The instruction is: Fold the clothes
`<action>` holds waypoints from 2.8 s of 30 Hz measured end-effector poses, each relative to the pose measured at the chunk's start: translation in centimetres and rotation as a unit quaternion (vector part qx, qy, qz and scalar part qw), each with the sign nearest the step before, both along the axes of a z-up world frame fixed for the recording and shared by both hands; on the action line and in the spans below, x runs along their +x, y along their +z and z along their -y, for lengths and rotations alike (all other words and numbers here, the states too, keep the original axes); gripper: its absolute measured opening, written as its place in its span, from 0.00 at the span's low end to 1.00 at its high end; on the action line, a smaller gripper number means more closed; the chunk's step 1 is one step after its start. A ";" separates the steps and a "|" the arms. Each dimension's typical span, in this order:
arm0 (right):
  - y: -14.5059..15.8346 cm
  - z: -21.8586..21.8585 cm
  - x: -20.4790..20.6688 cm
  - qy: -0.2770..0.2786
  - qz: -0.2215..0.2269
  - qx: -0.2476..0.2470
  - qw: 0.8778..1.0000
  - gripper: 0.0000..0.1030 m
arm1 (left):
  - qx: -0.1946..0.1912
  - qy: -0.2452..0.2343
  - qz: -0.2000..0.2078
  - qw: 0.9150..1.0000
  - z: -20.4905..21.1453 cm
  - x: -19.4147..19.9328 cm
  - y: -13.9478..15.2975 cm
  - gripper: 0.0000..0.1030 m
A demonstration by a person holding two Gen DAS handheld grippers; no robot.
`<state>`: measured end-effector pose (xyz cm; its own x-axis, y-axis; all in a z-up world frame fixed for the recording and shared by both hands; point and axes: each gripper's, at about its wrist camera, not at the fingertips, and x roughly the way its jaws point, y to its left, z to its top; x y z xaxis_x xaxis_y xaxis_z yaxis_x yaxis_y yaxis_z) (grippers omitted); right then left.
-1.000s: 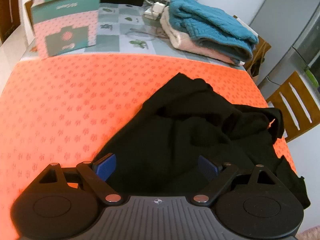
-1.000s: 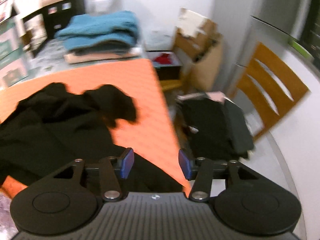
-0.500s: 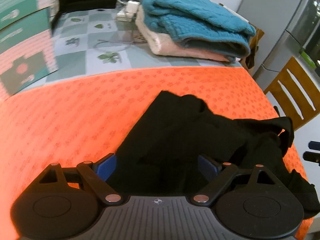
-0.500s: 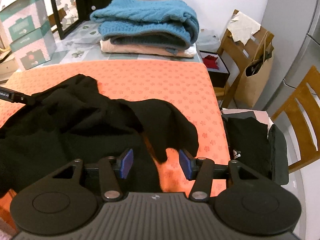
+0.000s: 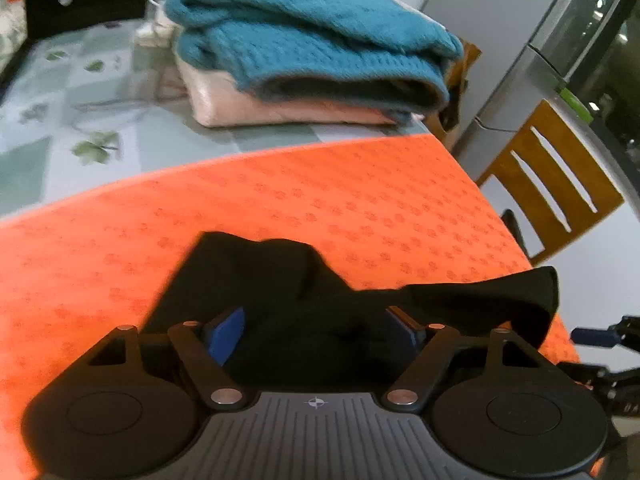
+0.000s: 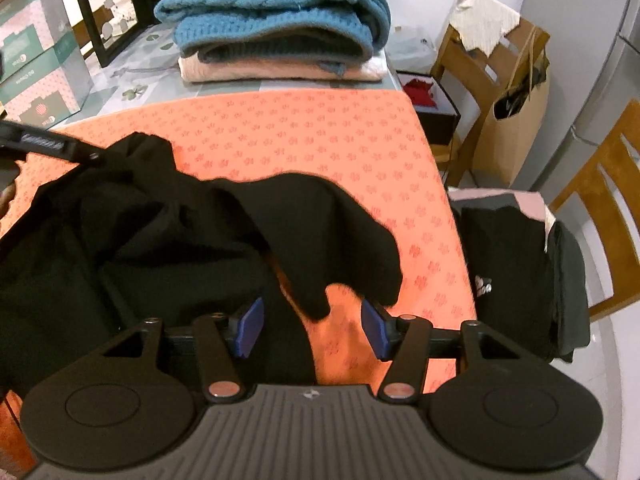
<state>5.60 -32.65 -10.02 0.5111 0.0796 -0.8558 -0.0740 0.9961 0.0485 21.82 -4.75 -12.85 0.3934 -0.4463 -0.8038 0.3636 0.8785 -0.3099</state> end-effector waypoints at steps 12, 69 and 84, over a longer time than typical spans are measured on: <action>-0.6 -0.2 -1.9 -0.006 -0.009 0.007 1.000 0.59 | -0.039 0.116 0.035 0.992 -4.9 -3.7 1.7 0.14; -1.2 -26.1 8.7 0.382 -0.025 -0.014 0.924 0.46 | 0.005 0.608 0.115 0.786 -34.9 -35.0 9.0 0.67; 1.4 -15.8 10.7 0.271 -0.004 -0.057 0.961 0.03 | -0.031 0.449 0.076 0.890 -28.8 -26.1 7.0 0.71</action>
